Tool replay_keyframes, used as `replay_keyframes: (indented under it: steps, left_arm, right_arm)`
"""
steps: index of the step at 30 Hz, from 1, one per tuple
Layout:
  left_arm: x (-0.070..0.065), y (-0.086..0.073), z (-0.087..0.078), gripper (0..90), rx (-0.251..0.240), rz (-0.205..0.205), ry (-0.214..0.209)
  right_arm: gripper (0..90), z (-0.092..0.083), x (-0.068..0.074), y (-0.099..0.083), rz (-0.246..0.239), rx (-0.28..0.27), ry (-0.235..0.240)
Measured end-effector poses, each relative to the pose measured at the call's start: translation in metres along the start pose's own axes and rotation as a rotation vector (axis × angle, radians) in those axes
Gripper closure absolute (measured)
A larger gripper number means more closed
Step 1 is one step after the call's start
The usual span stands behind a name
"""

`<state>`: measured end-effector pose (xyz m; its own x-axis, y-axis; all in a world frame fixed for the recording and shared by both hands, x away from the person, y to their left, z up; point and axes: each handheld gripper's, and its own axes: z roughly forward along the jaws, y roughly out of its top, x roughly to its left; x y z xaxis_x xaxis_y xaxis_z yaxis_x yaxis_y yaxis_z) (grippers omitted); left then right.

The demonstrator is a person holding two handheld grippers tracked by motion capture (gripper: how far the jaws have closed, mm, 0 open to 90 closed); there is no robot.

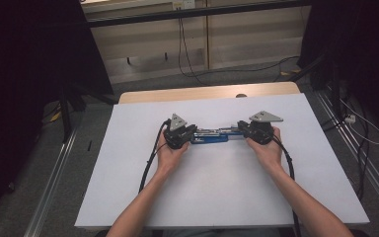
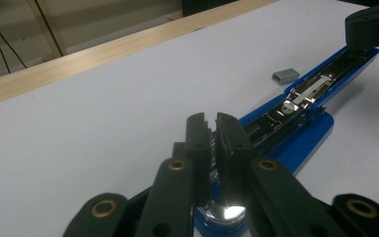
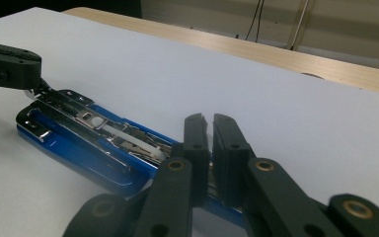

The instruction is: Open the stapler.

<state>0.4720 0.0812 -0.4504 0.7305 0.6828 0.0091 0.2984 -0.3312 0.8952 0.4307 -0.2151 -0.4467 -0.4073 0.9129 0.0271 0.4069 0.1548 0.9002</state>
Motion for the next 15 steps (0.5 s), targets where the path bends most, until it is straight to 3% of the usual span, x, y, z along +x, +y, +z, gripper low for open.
replay_keyframes:
  steps: [9,13,15]
  left_arm:
    - [0.000,0.002,-0.007,73.3,-0.027,-0.021,-0.022]
    - [-0.002,0.004,-0.010,64.7,-0.038,-0.019,-0.024]
    - [-0.001,0.005,-0.011,57.7,-0.041,-0.040,-0.028]
  right_arm:
    - [78.5,-0.007,-0.003,-0.002,0.002,-0.009,0.030]
    - [71.2,-0.010,-0.005,-0.001,0.021,-0.018,0.039]
    - [66.1,-0.011,-0.006,-0.001,0.029,-0.019,0.039]
